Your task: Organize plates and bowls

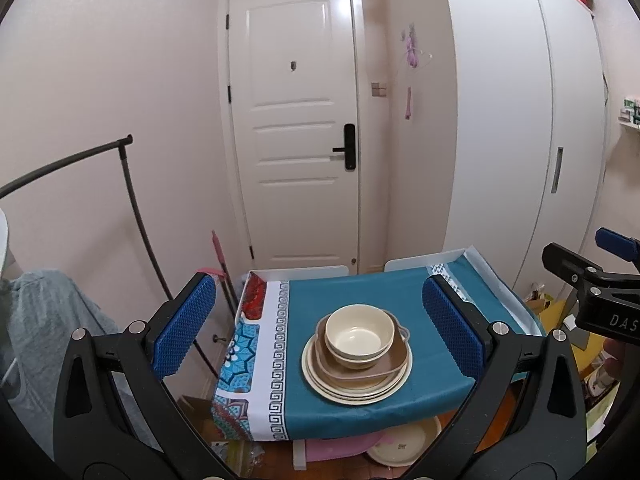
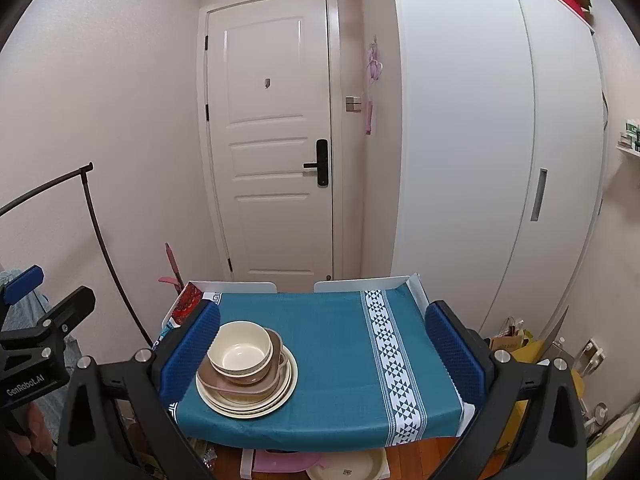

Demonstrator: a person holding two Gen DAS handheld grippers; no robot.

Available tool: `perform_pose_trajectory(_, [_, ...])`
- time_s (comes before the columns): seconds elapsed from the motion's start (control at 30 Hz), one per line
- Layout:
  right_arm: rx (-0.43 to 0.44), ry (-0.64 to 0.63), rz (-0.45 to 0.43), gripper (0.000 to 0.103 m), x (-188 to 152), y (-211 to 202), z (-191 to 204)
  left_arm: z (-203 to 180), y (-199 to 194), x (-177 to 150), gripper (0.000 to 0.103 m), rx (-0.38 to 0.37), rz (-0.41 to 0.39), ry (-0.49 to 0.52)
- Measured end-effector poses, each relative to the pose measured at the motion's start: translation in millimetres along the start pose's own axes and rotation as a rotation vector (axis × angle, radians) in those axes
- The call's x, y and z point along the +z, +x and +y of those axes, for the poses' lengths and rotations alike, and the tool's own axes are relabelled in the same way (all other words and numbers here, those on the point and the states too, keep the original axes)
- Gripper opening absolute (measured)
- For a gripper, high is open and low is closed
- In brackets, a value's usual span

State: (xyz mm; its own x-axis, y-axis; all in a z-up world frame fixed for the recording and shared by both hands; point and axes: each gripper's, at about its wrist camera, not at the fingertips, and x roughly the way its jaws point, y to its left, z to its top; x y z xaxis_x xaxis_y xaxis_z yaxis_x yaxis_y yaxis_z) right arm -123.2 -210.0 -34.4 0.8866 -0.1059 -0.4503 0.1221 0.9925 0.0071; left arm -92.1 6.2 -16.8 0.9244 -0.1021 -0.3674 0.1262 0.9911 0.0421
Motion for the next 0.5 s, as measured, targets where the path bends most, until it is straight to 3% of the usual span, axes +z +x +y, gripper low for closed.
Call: perform_pose_trajectory(0.5, [-0.002,-0.006,-0.004,0.102,4.1,3.2,0.3,-2.2,4.2,1.3,0.103,0.017,-0.002,-0.005])
